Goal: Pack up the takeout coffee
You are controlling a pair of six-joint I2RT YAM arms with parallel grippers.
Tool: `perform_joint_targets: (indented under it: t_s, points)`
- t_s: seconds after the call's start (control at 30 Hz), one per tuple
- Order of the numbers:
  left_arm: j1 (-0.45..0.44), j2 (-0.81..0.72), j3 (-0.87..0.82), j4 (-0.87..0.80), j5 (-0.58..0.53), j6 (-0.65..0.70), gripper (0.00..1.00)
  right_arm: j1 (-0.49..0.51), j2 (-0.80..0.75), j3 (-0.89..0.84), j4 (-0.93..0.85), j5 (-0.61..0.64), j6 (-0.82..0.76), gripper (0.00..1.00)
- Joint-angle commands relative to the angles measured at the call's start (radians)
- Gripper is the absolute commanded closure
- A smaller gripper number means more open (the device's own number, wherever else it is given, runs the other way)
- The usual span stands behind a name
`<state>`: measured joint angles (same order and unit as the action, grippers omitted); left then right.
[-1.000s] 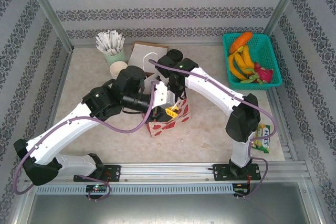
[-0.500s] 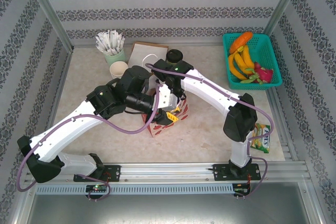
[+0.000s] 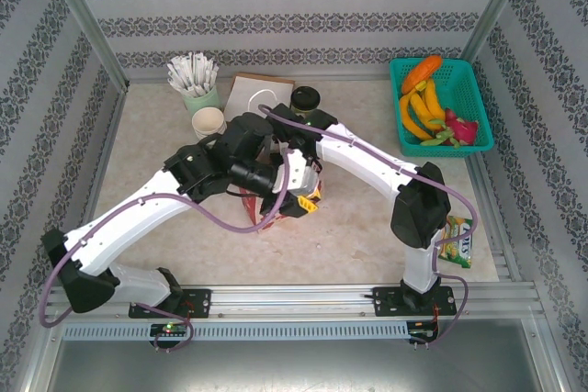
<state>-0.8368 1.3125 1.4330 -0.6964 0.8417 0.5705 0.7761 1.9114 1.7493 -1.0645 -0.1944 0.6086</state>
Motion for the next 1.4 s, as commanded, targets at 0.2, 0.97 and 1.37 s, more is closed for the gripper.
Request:
perform_joint_targets:
  t_s: [0.2,0.97,1.37]
  points:
    - [0.004,-0.038,0.023,-0.054,0.134,0.112,0.71,-0.016,0.024,0.002,-0.023,-0.035,0.024,0.62]
    - [0.461,-0.325,-0.298,0.41,0.109,-0.429,0.0,0.036,-0.059,-0.063,0.053,0.131,-0.161,0.64]
    - [0.499,-0.176,-0.216,0.34,-0.569,-0.652,0.07,0.032,-0.046,-0.058,0.055,0.145,-0.196,0.64]
